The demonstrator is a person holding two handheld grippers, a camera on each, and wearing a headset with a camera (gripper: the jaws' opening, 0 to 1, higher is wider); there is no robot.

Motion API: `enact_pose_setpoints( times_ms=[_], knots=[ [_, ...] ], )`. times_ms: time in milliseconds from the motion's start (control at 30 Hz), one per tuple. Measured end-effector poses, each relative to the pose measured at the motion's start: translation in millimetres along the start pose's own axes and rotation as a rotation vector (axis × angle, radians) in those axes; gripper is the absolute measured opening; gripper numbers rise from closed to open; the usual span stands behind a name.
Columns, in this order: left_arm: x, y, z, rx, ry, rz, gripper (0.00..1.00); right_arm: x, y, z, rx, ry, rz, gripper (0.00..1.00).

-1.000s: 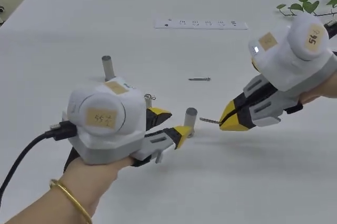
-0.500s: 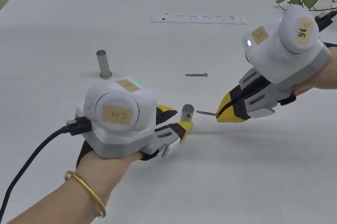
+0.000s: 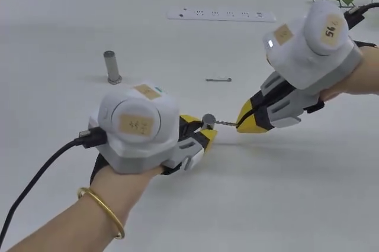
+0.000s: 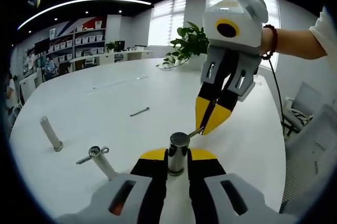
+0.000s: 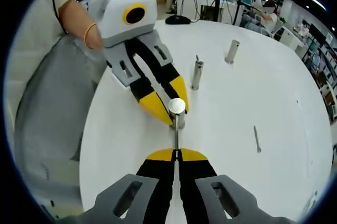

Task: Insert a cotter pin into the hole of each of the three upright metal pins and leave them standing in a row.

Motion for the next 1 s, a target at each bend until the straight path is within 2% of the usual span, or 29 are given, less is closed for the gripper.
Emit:
enact_pose_setpoints(
  times_ms=[300, 533, 667, 767, 1000],
  knots=[
    [1.7, 1.3, -2.3, -0.008, 0.026, 0.006, 0.12, 0.2, -0.8, 2.5, 0.003, -0.003, -0.003, 0.03],
    [0.3, 2.1, -4.9, 0.011, -0.011, 0.021, 0.12, -0.4, -0.3, 3.5, -0.01, 0.01, -0.007, 0.03],
    [-0.1, 2.5, -5.9, 0.016, -0.021, 0.024, 0.12, -1.2, -0.8, 4.5, -0.028, 0.043, -0.01, 0.03],
    [-0.2, 2.6, -5.9, 0.015, -0.021, 0.022, 0.12, -1.1, -2.2, 8.1, -0.02, -0.009, -0.017, 0.03],
    [-0.9, 2.4, -6.2, 0.015, -0.021, 0.021, 0.12, -2.1, -1.9, 19.6, -0.005, -0.018, -0.015, 0.03]
  ],
)
Point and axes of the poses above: the centre of the closed fingertips' face, and the gripper's own axes: y roughly forward along the fingers, x roughly to its right, z roughly out of its top, the point moved 7 cm from there along -y, roughly backward along the fingers, and after that the axes turned 13 degrees about -z, right-handed, at the moved point
